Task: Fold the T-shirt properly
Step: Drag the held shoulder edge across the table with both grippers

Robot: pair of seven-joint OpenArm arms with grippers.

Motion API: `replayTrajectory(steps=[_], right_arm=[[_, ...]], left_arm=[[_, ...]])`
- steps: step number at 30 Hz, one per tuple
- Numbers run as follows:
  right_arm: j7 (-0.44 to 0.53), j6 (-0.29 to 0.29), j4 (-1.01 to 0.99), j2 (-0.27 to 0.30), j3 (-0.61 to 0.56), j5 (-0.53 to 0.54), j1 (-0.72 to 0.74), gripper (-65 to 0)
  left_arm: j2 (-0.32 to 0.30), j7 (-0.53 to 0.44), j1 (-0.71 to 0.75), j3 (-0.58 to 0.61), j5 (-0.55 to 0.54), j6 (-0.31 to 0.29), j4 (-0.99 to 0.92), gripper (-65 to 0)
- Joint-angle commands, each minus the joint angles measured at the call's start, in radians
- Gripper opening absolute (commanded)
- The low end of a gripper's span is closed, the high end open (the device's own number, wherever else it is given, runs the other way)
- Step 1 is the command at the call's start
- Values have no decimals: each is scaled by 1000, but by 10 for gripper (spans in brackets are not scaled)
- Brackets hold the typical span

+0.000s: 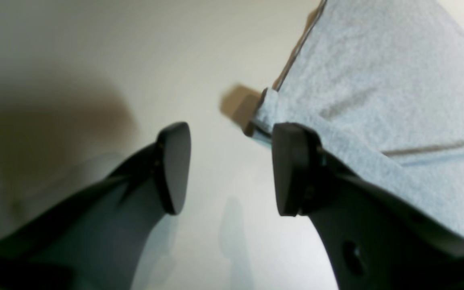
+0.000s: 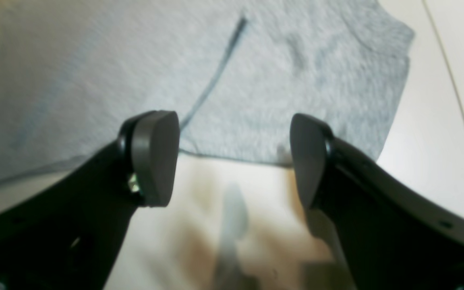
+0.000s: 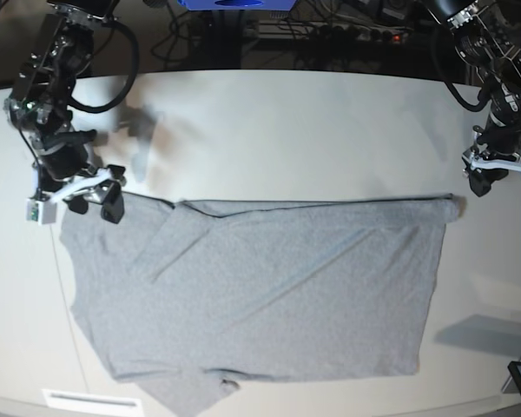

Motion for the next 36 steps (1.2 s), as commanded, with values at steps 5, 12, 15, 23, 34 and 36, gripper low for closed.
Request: replayTrajectory(steps=[5, 12, 15, 23, 34, 36], right_arm=[[-62, -13, 16, 4, 121, 172, -13, -215], [-85, 119, 15, 81, 41, 183, 41, -425], [-85, 120, 6, 144, -69, 180, 88, -606], [68, 47, -112, 204, -298, -242, 176, -627], [387, 25, -206, 110, -497, -832, 79, -382], [387, 27, -204, 110, -510, -847, 77, -312]], left_arm=[[-17, -26, 7, -5, -10, -6, 21, -329], [-15, -26, -53, 3, -9, -101, 18, -497], [-14, -26, -106, 3, -9, -157, 13, -650], [19, -245, -223, 94, 376, -186, -73, -650], [17, -681, -180, 204, 495, -259, -324, -576], [16, -699, -182, 204, 495, -259, -318, -539]])
